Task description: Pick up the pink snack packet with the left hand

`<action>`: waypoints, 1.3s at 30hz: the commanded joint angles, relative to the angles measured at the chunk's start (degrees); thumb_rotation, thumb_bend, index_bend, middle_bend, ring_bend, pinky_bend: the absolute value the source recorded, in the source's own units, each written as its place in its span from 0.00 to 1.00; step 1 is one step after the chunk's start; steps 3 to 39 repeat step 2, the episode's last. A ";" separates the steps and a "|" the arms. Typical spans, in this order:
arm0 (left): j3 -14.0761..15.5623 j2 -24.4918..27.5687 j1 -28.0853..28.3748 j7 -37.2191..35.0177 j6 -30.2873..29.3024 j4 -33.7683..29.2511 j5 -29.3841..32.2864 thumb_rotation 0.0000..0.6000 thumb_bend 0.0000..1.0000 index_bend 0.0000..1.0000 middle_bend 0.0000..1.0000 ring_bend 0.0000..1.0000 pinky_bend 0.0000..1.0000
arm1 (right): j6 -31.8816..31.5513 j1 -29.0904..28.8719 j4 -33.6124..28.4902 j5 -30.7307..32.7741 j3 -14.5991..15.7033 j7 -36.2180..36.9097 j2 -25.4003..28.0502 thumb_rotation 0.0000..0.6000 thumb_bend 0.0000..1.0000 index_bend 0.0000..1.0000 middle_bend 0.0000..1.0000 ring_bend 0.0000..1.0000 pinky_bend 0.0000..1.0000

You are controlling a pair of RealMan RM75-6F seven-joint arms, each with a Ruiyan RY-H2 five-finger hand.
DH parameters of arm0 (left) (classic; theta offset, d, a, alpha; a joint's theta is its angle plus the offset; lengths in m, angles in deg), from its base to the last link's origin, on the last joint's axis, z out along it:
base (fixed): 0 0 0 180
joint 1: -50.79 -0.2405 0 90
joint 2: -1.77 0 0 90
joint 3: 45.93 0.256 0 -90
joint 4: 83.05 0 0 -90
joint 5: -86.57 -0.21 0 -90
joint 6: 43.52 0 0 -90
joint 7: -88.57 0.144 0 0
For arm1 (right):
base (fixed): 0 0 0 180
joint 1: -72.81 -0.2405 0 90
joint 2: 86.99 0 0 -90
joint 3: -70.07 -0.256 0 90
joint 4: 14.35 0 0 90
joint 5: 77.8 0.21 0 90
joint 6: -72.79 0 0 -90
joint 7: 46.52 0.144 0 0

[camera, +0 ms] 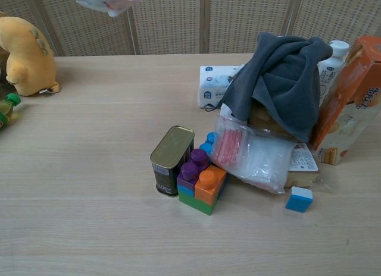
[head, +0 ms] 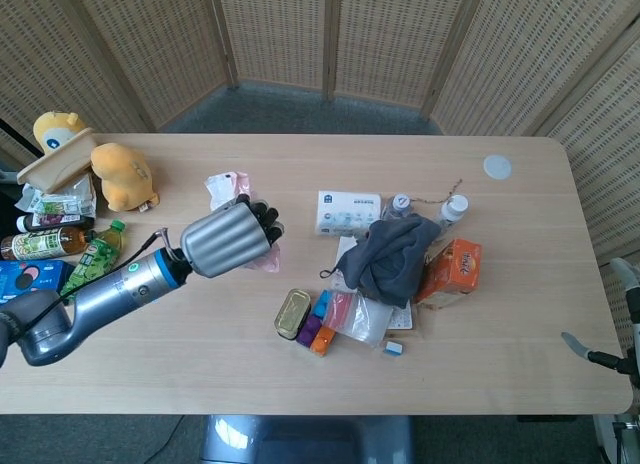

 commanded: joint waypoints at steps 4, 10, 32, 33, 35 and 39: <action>-1.55 2.27 -1.92 2.27 0.36 -2.95 0.42 1.00 0.11 0.90 0.77 0.65 0.91 | -0.40 0.18 -0.37 -0.46 0.18 0.04 0.19 1.00 0.00 0.00 0.00 0.00 0.00; -1.55 2.27 -1.92 2.27 0.36 -2.95 0.42 1.00 0.11 0.90 0.77 0.65 0.91 | -0.40 0.18 -0.37 -0.46 0.18 0.04 0.19 1.00 0.00 0.00 0.00 0.00 0.00; -1.55 2.27 -1.92 2.27 0.36 -2.95 0.42 1.00 0.11 0.90 0.77 0.65 0.91 | -0.40 0.18 -0.37 -0.46 0.18 0.04 0.19 1.00 0.00 0.00 0.00 0.00 0.00; -1.55 2.27 -1.92 2.27 0.36 -2.95 0.42 1.00 0.11 0.90 0.77 0.65 0.91 | -0.40 0.18 -0.37 -0.46 0.18 0.04 0.19 1.00 0.00 0.00 0.00 0.00 0.00; -1.55 2.27 -1.92 2.27 0.36 -2.95 0.42 1.00 0.11 0.90 0.77 0.65 0.91 | -0.40 0.18 -0.37 -0.46 0.18 0.04 0.19 1.00 0.00 0.00 0.00 0.00 0.00; -1.55 2.27 -1.92 2.27 0.36 -2.95 0.42 1.00 0.11 0.90 0.77 0.65 0.91 | -0.40 0.18 -0.37 -0.46 0.18 0.04 0.19 1.00 0.00 0.00 0.00 0.00 0.00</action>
